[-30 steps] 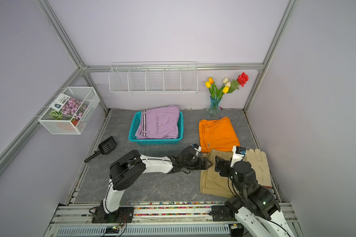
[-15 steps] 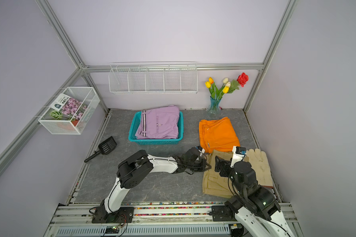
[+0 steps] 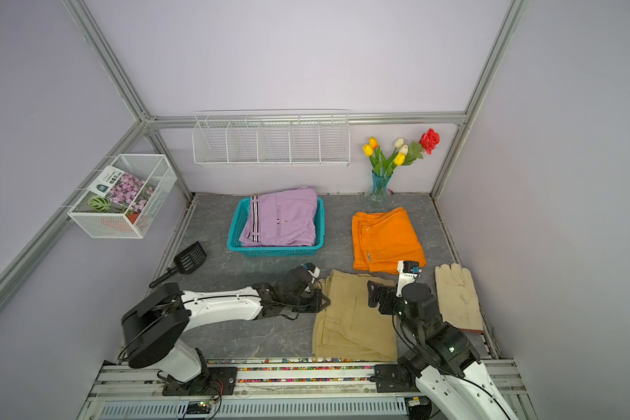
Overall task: Put the folded long pants in the basket
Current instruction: Move the long pant to the center of the board.
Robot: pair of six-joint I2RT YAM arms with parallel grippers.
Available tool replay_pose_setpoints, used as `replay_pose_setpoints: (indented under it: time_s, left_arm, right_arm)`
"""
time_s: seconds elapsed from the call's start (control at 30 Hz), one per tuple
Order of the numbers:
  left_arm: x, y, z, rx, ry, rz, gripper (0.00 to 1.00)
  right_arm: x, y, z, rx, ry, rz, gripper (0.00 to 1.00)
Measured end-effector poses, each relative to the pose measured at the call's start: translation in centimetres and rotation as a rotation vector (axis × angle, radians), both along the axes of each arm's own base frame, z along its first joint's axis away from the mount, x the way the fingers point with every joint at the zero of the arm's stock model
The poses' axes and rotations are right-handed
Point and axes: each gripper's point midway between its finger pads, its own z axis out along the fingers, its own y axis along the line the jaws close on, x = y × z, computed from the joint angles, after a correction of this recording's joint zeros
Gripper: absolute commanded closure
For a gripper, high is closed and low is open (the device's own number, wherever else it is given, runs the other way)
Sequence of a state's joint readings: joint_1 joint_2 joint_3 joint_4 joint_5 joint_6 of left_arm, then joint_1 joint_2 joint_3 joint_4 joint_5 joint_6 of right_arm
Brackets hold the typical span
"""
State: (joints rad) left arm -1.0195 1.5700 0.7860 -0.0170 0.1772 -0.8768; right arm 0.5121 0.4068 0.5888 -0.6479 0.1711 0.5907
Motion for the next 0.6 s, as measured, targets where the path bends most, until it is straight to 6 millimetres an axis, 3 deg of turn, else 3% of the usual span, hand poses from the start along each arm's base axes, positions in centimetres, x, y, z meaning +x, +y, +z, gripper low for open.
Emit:
replay_pose_setpoints:
  time_s: [0.13, 0.2, 0.37, 0.53, 0.6]
  left_arm:
    - [1.1, 6.0, -0.5, 0.101, -0.030, 0.124, 1.00]
    - [1.2, 7.9, -0.1, 0.138, -0.060, 0.158, 1.00]
    - [1.8, 11.2, 1.0, 0.168, -0.126, 0.214, 1.00]
    - [2.9, 14.8, -1.4, 0.228, -0.094, 0.277, 1.00]
    - [2.8, 15.1, -1.8, 0.243, -0.088, 0.274, 1.00]
  right_arm:
    - [0.2, 1.1, -2.0, 0.032, 0.042, 0.033, 0.02]
    - [0.3, 1.7, -3.3, 0.044, 0.070, 0.047, 0.02]
    - [0.7, 3.0, -7.2, 0.055, 0.149, 0.077, 0.02]
    - [1.7, 4.2, -11.4, 0.029, 0.266, 0.087, 0.02]
    - [2.0, 4.8, -12.6, 0.032, 0.300, 0.100, 0.02]
